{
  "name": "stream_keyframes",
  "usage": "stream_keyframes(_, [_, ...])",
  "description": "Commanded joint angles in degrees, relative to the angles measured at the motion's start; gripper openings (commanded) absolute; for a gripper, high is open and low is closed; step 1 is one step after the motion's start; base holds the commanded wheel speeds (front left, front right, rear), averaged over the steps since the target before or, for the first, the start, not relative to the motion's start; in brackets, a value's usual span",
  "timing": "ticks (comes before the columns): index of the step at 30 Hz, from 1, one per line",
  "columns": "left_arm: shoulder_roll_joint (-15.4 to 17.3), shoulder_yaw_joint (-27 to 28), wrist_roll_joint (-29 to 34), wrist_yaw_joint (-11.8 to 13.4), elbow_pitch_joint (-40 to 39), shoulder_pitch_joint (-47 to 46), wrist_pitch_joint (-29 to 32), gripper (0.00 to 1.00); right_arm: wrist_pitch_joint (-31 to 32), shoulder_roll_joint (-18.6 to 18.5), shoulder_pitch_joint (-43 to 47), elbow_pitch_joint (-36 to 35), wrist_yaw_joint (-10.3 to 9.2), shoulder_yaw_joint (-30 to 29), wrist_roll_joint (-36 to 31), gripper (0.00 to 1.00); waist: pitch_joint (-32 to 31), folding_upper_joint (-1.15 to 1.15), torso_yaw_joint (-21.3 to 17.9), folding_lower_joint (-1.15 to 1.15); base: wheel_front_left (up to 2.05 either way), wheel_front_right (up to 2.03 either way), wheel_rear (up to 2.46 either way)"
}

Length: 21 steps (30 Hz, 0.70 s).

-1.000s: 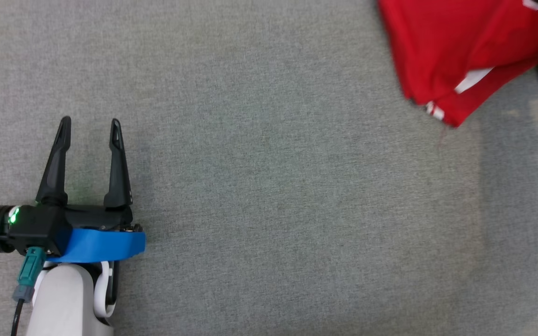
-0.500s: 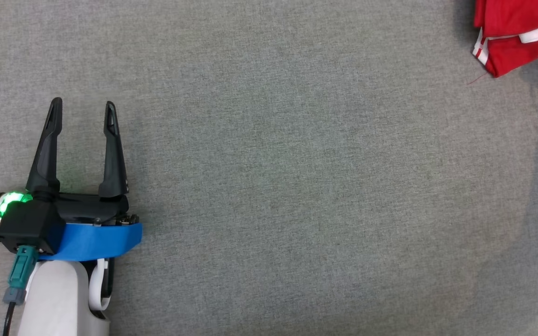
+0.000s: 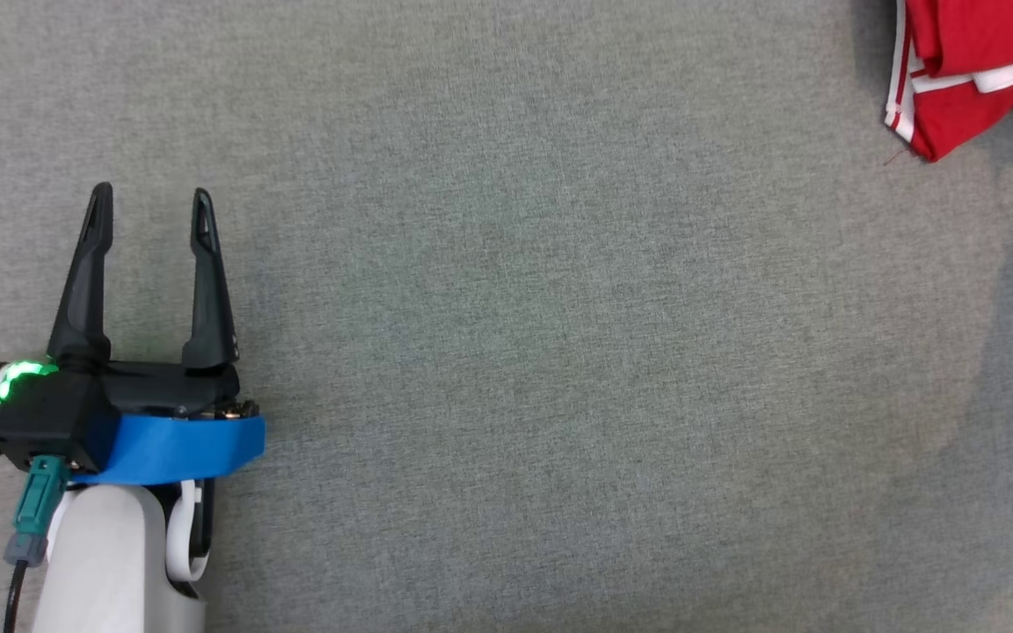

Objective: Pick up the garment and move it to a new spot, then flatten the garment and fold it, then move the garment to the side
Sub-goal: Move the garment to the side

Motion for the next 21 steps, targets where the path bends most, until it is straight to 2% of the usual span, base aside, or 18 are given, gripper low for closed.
stream_keyframes(1, [-0.25,0.36,-0.45,0.34,0.28,1.05,-0.2,1.0,-1.42,1.21,0.5,0.05,-0.01,-0.5,-0.49,1.0,-1.19,-0.01,-0.14,0.0,0.0,0.0,0.0])
stream_keyframes(3, [-0.38,0.47,-0.55,0.4,0.51,1.32,-0.21,1.0,-2.13,1.66,1.1,-0.17,-0.01,-0.81,-0.65,1.0,-1.83,-0.01,-0.15,0.0,0.0,0.0,0.0])
stream_keyframes(8, [-0.84,1.08,-1.08,0.59,1.75,3.26,-0.21,1.0,-3.8,5.54,5.28,-3.74,-0.01,-2.55,0.34,1.0,-6.16,-0.01,0.22,0.0,0.0,0.0,0.0])
stream_keyframes(14, [-1.21,2.12,-1.66,0.69,3.74,6.23,-0.2,1.0,-3.87,10.1,15.04,-14.7,-0.01,-4.8,2.25,1.0,-12.27,-0.01,1.42,0.0,0.0,0.0,0.0])
stream_keyframes(21, [-1.95,2.75,-2.11,0.87,5.37,10.37,-0.2,1.0,-3.9,15.41,28.5,-24.93,-0.01,-3.95,3.7,1.0,-19.7,-0.01,2.99,0.0,0.0,0.0,0.0])
